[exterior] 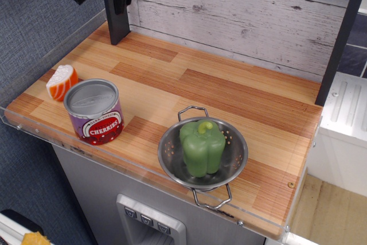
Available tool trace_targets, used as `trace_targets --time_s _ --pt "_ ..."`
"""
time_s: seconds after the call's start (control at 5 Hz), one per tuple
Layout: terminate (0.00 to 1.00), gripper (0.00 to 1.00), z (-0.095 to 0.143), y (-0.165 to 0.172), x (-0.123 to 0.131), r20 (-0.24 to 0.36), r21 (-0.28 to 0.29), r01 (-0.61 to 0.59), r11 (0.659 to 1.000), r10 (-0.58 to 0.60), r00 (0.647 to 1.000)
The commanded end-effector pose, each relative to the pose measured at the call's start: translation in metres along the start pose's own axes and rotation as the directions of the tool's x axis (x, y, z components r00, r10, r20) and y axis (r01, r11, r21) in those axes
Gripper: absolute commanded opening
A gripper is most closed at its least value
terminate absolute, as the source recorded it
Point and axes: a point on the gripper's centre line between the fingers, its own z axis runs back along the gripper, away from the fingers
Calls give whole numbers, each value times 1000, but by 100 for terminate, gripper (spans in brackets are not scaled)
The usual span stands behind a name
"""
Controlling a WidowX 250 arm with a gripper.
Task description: Move the sushi into the corner near the can.
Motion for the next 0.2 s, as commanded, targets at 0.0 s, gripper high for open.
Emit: trace_targets --time_s 0.0 --pt "100 100 14 -1 -2 54 7 1 1000 -1 999"
